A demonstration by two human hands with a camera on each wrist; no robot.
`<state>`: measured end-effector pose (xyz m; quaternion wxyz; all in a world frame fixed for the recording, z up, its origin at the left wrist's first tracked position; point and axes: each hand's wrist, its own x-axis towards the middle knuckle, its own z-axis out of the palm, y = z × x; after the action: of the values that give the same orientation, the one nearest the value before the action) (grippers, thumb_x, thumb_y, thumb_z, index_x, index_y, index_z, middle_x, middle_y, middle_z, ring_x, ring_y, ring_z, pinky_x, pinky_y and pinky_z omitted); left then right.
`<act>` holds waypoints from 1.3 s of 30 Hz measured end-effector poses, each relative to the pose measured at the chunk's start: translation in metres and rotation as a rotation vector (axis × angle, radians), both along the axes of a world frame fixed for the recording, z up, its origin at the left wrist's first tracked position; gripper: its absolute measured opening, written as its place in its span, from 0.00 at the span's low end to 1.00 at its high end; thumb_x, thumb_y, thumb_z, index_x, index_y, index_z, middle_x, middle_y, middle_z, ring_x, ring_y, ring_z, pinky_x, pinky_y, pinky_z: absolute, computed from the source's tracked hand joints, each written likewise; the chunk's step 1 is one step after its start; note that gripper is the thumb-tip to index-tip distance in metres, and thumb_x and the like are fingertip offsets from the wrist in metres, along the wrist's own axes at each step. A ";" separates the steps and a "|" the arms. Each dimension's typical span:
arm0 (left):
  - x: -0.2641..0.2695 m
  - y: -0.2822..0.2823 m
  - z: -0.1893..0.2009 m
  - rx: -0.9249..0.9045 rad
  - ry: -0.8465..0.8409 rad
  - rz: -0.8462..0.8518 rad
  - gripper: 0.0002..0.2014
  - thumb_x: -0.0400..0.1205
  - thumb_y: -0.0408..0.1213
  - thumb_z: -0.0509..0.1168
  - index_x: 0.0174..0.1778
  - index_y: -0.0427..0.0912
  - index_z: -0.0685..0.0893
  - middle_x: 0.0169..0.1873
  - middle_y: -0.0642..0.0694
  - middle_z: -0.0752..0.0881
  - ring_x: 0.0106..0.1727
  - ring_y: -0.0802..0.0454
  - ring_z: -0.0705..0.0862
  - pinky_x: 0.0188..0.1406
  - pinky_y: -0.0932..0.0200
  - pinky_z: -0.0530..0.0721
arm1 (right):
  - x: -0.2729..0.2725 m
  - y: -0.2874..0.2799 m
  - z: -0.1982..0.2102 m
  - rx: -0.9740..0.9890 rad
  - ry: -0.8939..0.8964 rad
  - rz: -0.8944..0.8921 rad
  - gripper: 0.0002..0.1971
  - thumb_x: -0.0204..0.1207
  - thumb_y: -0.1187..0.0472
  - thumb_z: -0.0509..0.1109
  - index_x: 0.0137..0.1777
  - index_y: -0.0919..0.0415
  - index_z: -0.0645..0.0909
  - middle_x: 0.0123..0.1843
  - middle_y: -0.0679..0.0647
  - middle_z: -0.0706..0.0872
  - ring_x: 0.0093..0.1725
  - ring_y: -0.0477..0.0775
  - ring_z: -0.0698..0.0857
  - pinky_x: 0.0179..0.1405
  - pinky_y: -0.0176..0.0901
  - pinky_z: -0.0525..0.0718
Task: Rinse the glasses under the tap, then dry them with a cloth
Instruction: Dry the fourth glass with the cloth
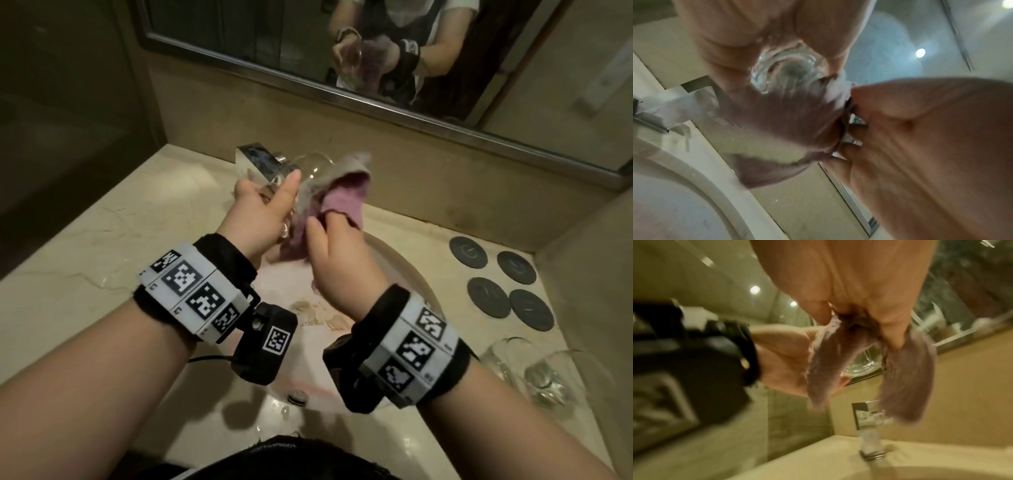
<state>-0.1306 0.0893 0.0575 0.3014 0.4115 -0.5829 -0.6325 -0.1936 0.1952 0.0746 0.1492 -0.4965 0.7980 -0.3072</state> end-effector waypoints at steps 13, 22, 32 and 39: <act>0.020 0.018 0.000 -0.080 0.076 -0.307 0.12 0.83 0.46 0.60 0.51 0.39 0.73 0.33 0.44 0.83 0.29 0.53 0.79 0.30 0.57 0.78 | -0.057 -0.017 0.022 -0.040 -0.762 -0.057 0.13 0.82 0.61 0.57 0.41 0.61 0.80 0.37 0.53 0.87 0.40 0.51 0.84 0.46 0.46 0.80; 0.021 0.008 -0.004 -0.137 -0.003 -0.159 0.33 0.57 0.70 0.72 0.48 0.53 0.71 0.49 0.45 0.85 0.49 0.46 0.85 0.57 0.40 0.84 | -0.055 0.005 -0.003 -0.248 -1.560 -0.111 0.19 0.83 0.62 0.48 0.59 0.75 0.76 0.55 0.68 0.84 0.54 0.61 0.84 0.57 0.54 0.85; 0.020 0.005 0.012 -0.377 -0.110 -0.464 0.51 0.50 0.56 0.79 0.70 0.63 0.64 0.57 0.48 0.81 0.57 0.53 0.84 0.60 0.47 0.84 | -0.056 0.010 -0.001 -0.245 -1.364 -0.179 0.21 0.85 0.55 0.52 0.67 0.67 0.78 0.64 0.66 0.83 0.55 0.61 0.84 0.55 0.55 0.84; 0.005 0.022 0.011 -0.484 0.069 -0.427 0.44 0.56 0.56 0.76 0.68 0.55 0.65 0.59 0.51 0.81 0.62 0.56 0.82 0.67 0.50 0.79 | -0.050 0.008 -0.006 -0.325 -1.663 -0.010 0.27 0.85 0.54 0.48 0.52 0.67 0.88 0.57 0.69 0.85 0.48 0.64 0.88 0.40 0.56 0.90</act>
<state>-0.1256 0.1115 0.0686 0.2706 0.1746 -0.7788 -0.5383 -0.2440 0.2028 0.0683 0.6130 -0.1205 0.3767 -0.6839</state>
